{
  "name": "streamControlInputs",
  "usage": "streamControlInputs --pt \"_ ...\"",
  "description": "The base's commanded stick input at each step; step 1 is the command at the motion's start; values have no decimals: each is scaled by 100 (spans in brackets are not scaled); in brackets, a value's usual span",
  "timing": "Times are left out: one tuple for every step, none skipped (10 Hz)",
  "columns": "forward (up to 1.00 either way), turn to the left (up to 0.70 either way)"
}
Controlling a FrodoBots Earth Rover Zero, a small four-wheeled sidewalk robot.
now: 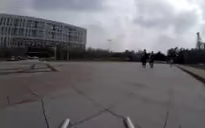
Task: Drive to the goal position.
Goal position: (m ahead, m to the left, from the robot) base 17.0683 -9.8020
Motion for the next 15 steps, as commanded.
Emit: streamControlInputs --pt "100 -7" --pt "100 -11" --pt "100 -38" --pt "100 -25" --pt "100 -12" --pt "100 -40" --pt "100 -39" --pt "100 -5" --pt "100 -26" --pt "100 -36" --pt "100 -11" --pt "100 0" --pt "100 -33" --pt "100 -40" --pt "100 -27"
